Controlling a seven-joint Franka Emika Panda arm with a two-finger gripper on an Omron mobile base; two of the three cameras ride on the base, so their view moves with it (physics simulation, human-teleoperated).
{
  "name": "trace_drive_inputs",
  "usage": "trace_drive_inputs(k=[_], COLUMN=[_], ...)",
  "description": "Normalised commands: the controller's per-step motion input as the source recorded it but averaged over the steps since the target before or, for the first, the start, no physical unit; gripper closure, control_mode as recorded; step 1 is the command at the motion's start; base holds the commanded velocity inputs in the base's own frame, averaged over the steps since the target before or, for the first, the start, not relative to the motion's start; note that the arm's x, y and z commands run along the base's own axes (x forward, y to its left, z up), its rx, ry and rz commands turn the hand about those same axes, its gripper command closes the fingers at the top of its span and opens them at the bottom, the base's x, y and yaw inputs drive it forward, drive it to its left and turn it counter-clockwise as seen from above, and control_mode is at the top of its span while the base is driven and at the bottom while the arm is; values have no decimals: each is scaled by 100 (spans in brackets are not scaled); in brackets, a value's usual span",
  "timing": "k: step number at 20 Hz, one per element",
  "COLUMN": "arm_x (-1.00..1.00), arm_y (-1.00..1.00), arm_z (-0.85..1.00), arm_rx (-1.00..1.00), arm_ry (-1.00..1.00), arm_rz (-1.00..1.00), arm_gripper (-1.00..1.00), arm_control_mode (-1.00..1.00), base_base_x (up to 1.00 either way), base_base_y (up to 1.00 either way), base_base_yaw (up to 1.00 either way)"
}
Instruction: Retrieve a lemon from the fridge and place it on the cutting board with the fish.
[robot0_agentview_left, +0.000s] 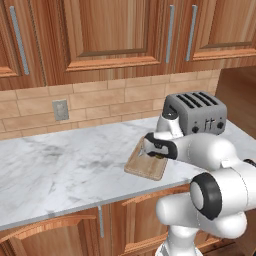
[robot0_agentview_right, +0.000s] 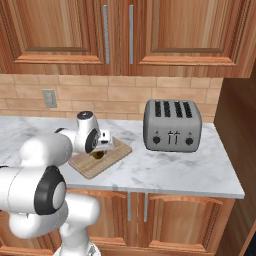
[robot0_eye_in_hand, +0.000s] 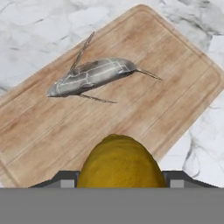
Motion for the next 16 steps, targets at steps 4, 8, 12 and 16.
trace_drive_inputs(k=[4, 8, 12, 16], arm_x=[1, 2, 7, 12], arm_y=[0, 1, 2, 1], arm_z=[-26, -23, -10, 0], arm_rx=[0, 0, 0, 0], arm_ry=[0, 0, 0, 0], arm_rz=[0, 0, 0, 0], arm_gripper=[100, 100, 100, 100], arm_control_mode=[-100, -100, -100, -100], base_base_x=[0, 0, 0, 0], base_base_y=[0, 0, 0, 0], base_base_yaw=[0, 0, 0, 0])
